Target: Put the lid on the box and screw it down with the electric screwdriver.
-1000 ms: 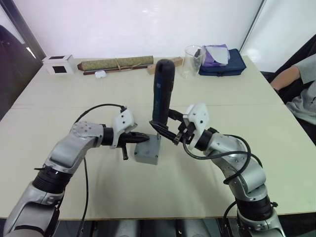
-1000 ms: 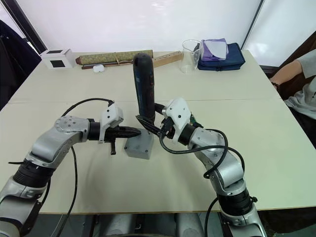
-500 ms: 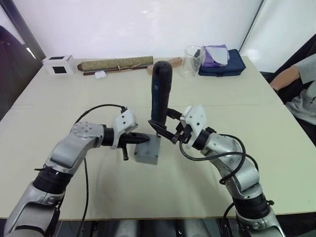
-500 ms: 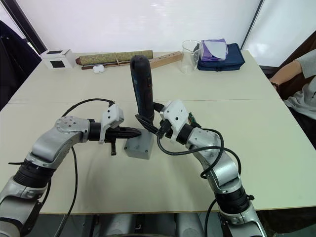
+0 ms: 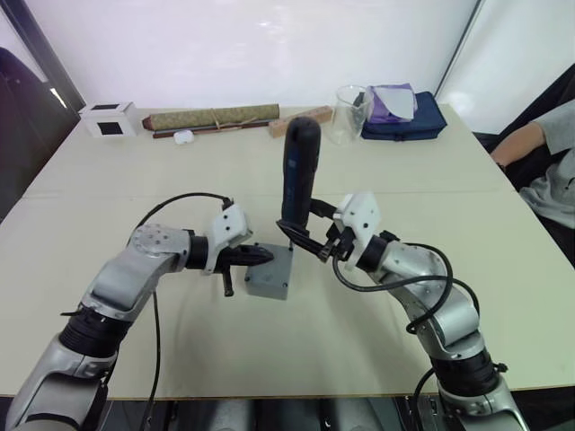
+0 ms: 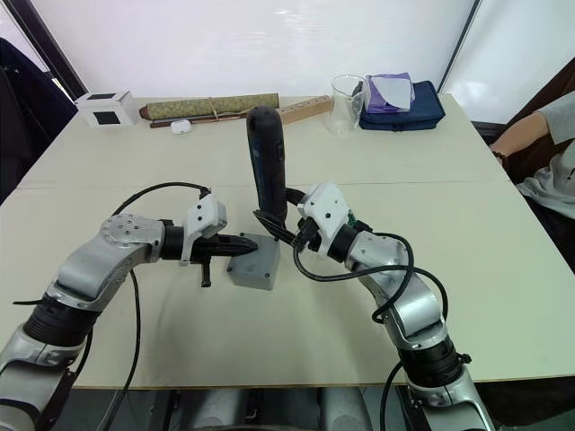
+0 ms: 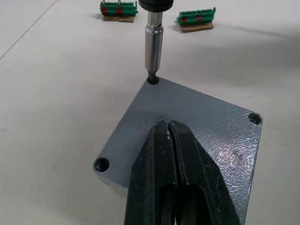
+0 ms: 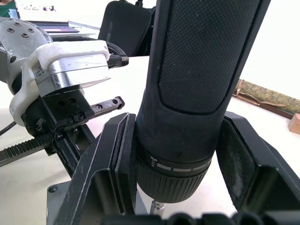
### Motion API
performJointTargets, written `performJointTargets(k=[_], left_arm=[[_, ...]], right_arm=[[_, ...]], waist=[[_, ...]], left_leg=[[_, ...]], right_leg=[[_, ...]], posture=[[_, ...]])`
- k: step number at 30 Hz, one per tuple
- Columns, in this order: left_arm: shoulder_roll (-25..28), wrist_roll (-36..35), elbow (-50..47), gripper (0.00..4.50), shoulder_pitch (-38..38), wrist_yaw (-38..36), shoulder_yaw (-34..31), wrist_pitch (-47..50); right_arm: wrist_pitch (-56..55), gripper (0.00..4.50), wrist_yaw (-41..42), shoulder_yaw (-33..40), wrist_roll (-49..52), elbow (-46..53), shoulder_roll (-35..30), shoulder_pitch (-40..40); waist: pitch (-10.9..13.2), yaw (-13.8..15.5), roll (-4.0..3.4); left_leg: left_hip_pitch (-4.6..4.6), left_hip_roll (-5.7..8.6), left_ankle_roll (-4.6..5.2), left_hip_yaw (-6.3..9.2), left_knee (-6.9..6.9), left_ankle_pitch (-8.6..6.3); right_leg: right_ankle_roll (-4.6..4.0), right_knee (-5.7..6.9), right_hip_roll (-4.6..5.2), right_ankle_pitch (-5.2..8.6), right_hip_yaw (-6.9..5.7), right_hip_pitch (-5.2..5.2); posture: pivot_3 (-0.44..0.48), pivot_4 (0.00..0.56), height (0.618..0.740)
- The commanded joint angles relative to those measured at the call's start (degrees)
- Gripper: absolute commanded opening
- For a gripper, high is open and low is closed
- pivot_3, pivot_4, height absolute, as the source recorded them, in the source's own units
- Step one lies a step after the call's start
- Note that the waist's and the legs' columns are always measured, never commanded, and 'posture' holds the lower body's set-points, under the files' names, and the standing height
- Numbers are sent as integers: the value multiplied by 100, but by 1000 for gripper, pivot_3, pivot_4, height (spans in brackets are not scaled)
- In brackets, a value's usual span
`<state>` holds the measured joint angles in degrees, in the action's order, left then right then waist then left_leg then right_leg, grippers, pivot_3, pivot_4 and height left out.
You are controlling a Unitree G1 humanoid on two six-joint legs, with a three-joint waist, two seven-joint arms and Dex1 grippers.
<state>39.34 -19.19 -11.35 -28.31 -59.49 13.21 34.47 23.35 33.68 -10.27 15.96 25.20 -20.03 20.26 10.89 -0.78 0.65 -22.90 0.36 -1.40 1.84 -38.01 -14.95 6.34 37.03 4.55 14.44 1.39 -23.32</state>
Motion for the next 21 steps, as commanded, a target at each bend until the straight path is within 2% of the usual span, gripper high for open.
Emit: performJointTargets(k=[1,16,21], left_arm=[[21,148,61,0,126,-22,240,145],[128,225,-17,0,410,-26,341,188],[116,219,-70,0,465,16,326,219]], right_arm=[[42,2091,28,27,3,97,-78,-66],[578,2091,-450,-504,-369,-352,43,-257],[620,2091,-525,-632,-478,-424,21,-329]], waist=[[0,0,0],[-151,-5,27],[-179,-6,23]], left_leg=[[0,0,0,0,0,0],[66,-6,5,1,43,-4],[136,-10,5,0,99,-4]], right_leg=[[0,0,0,0,0,0],[-26,-32,1,23,-4,59],[-40,-84,0,31,-3,119]], posture=[[0,150,740],[0,150,740],[0,150,740]])
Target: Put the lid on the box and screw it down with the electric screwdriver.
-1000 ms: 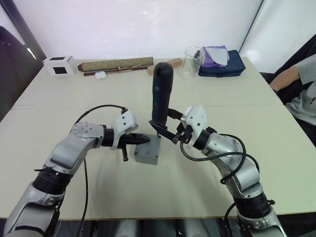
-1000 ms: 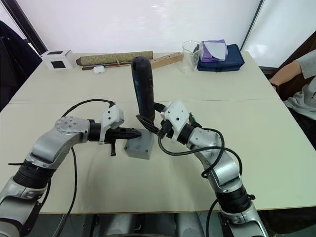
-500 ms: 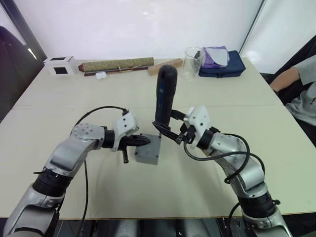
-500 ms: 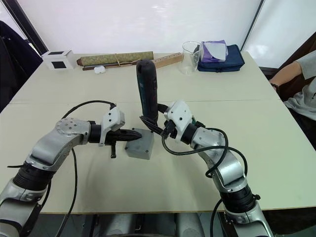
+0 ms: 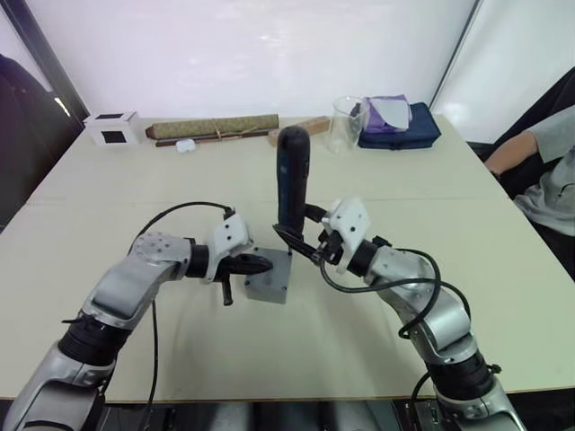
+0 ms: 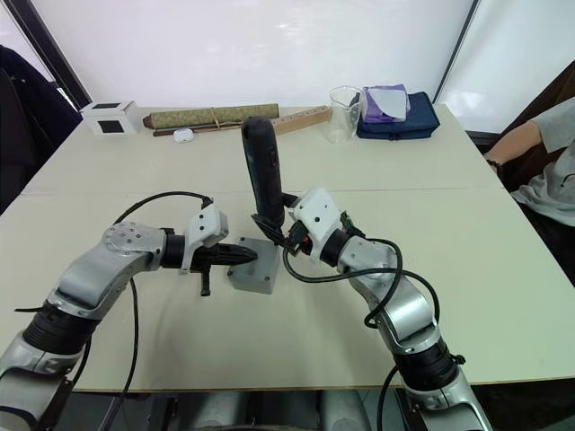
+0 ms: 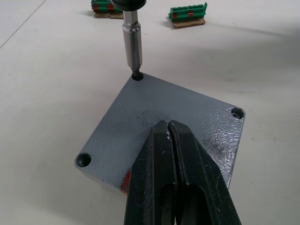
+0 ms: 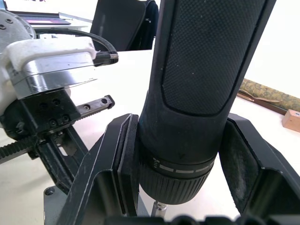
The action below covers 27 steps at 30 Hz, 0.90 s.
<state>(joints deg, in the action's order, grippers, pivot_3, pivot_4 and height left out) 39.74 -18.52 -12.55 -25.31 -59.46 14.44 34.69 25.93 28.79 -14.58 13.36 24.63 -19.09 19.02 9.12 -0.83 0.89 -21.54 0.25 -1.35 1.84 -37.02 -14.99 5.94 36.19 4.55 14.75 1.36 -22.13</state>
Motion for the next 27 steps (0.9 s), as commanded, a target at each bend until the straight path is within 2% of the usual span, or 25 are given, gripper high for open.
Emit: performJointTargets(k=[1,27], left_arm=[[69,154,50,0,164,21,203,200],[7,133,57,0,137,77,209,230]], right_arm=[[353,2091,-41,-232,-239,-368,-78,-208],[368,2091,3,-351,-280,-259,-58,-239]], waist=[[-7,-1,-2],[-27,4,8]], left_leg=[[6,-2,0,1,4,0],[8,-22,0,11,14,-2]], right_leg=[[-6,-4,1,6,0,5],[-7,-17,8,12,0,-16]], posture=[[0,150,740],[0,150,740]])
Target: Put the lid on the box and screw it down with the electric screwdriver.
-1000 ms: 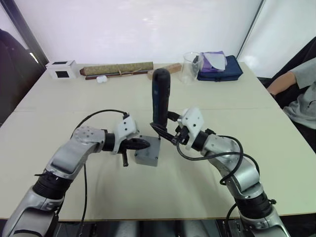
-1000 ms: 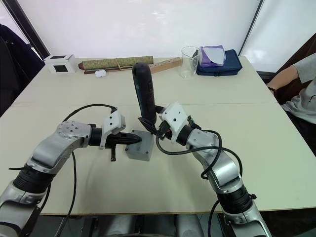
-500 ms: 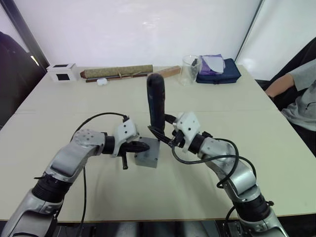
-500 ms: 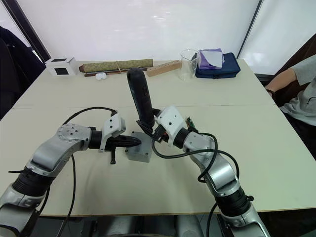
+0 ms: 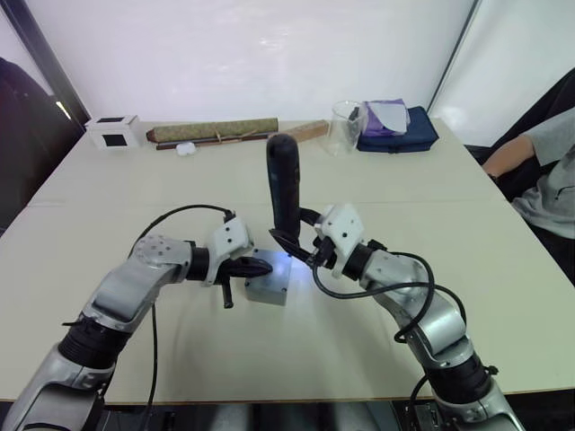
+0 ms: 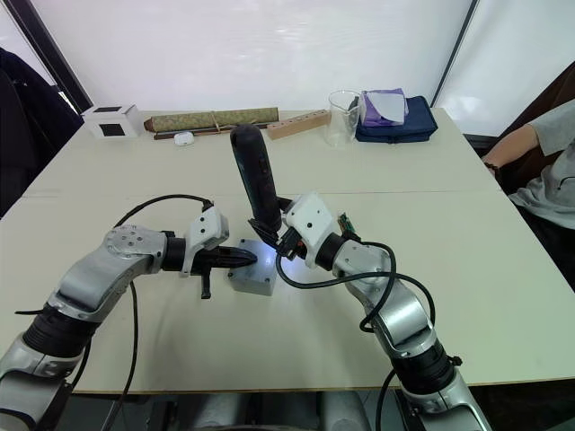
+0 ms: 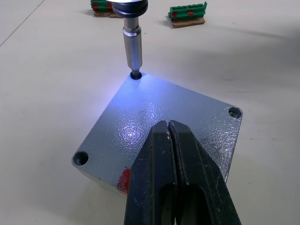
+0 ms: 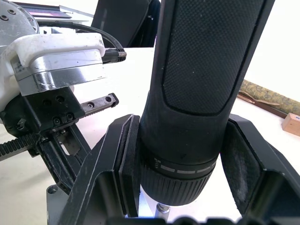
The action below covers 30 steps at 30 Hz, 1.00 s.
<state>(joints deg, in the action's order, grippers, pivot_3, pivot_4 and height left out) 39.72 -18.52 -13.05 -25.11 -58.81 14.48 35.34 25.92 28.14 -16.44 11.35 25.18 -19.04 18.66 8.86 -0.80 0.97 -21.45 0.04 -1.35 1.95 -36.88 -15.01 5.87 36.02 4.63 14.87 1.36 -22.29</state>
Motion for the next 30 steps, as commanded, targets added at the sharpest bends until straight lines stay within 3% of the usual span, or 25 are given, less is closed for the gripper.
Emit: performJointTargets(k=[1,9,14,17,20,22,25,27,30], left_arm=[[3,134,107,0,118,18,204,167],[-94,137,142,0,127,82,187,120],[-195,66,169,0,150,126,75,120],[-222,31,184,0,151,135,23,128],[-330,-90,185,0,160,185,-122,173],[-800,-361,242,0,152,596,-686,-131],[-1693,-716,212,0,124,1512,-1651,-787],[-1760,-826,1,0,157,1686,-1856,-560],[-1327,-1258,-287,0,54,1338,-1818,205]], right_arm=[[370,2091,71,-156,-73,-311,-63,-195],[438,2091,182,57,197,-84,-29,32],[1105,2091,257,847,1047,434,19,1056],[1546,2091,278,1212,1485,594,-51,1494],[2314,2091,214,1932,2408,657,-154,2222],[3190,2091,-192,2745,3280,300,-232,3067],[4521,2091,-588,3441,4091,-305,-553,3711],[5009,2091,-733,3698,4223,-543,-877,3805],[5432,2091,-852,3816,3982,-841,-1647,3681]], waist=[[0,-1,0],[2,4,-1],[35,6,-9],[45,15,-23],[75,8,-36],[98,6,-40],[136,29,-49],[138,37,-1],[148,23,-12]], left_leg=[[0,0,0,0,1,0],[-2,0,-1,1,6,-1],[-16,0,-1,2,7,-1],[-104,2,0,3,-3,1],[-119,9,0,3,-2,1],[-126,11,0,2,-4,1],[-145,8,1,3,-12,2],[-177,7,1,25,-24,2],[-191,14,1,30,-12,1]], right_leg=[[0,-1,1,0,0,0],[2,-10,8,2,-1,-2],[1,-12,11,0,-1,-9],[-1,6,8,-6,-1,-80],[3,8,6,-9,-2,-93],[5,7,8,-11,-2,-98],[6,9,14,-15,-3,-113],[16,8,13,-25,-26,-128],[15,6,16,-27,-29,-143]], posture=[[0,150,740],[0,150,740],[0,150,740],[0,150,740],[0,150,740],[0,150,740],[0,150,740],[0,150,740],[0,150,740]])
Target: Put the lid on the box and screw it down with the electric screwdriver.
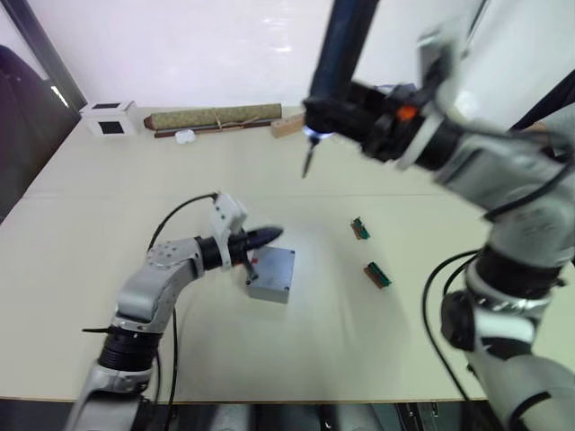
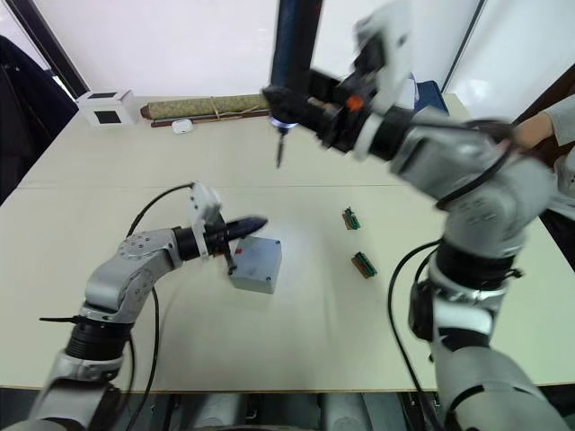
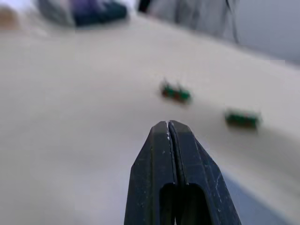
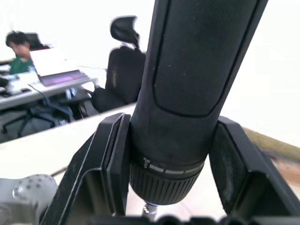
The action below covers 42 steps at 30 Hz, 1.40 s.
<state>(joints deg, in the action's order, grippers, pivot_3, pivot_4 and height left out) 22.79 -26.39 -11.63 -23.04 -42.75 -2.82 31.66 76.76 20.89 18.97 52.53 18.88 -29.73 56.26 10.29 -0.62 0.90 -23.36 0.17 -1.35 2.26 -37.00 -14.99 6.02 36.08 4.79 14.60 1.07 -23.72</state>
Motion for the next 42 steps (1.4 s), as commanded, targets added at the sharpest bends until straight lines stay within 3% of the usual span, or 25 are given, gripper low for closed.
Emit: performJointTargets(k=[1,4,8,13,16,21,32,34,38,42], left_arm=[[523,-660,-518,0,-207,-432,-69,795],[971,-1312,-828,0,-345,-1056,-59,1247],[1589,-1254,-1166,0,-594,-1676,423,1313],[1818,-1234,-1224,0,-662,-1992,683,1234],[2147,-355,-1212,0,-469,-2296,1419,566],[2099,-550,-1408,0,-369,-2319,1407,592],[2096,-662,-1557,0,-355,-2240,1326,671],[2099,-680,-1546,0,-360,-2234,1317,672],[2095,-686,-1511,0,-359,-2217,1313,646],[2114,-693,-1346,0,-405,-2168,1205,645]], right_arm=[[609,2091,-110,308,-128,-337,-826,-124],[1383,2091,-1,291,-76,-783,-1643,-310],[1574,2091,245,-374,357,-1497,-3215,-1135],[1574,2091,474,-775,882,-1833,-3922,-1532],[1320,2091,816,-1217,348,-1615,-4396,-2422],[1281,2091,1215,-1432,38,-1676,-4475,-2907],[564,2091,1833,-2041,-1005,-2206,-4342,-2940],[516,3082,1921,-2081,-1129,-2262,-4328,-2953],[484,4334,2049,-2083,-1306,-2277,-4303,-2971],[205,4428,2172,-2051,-1574,-2272,-4417,-2887]], waist=[[9,7,-11],[37,1,-36],[51,20,-38],[67,-106,-54],[68,-118,-52],[75,-68,-61],[75,-5,-63],[74,-6,-64],[74,-7,-63],[74,-6,-63]], left_leg=[[-12,5,0,-6,1,0],[-66,20,0,-36,-5,1],[-104,38,1,-35,-14,1],[-91,34,8,-61,-16,-3],[-81,15,9,-52,-18,-2],[-65,7,9,-61,-21,-2],[-70,9,8,-62,-33,-2],[-70,9,8,-62,-34,-2],[-70,9,8,-61,-39,-2],[-70,9,8,-61,-41,-2]], right_leg=[[0,1,4,0,1,-13],[2,1,17,-1,4,-64],[20,-5,16,-8,1,-90],[25,-8,6,-8,20,-89],[25,2,-23,-8,22,-87],[24,5,-33,-7,33,-77],[27,6,-32,-10,35,-78],[28,7,-32,-10,35,-78],[29,11,-32,-11,35,-76],[30,12,-32,-11,35,-75]], posture=[[0,150,740],[0,150,740],[0,150,740],[0,150,740],[0,150,740],[0,150,740],[0,150,740],[0,150,740],[0,150,740],[0,150,740]])
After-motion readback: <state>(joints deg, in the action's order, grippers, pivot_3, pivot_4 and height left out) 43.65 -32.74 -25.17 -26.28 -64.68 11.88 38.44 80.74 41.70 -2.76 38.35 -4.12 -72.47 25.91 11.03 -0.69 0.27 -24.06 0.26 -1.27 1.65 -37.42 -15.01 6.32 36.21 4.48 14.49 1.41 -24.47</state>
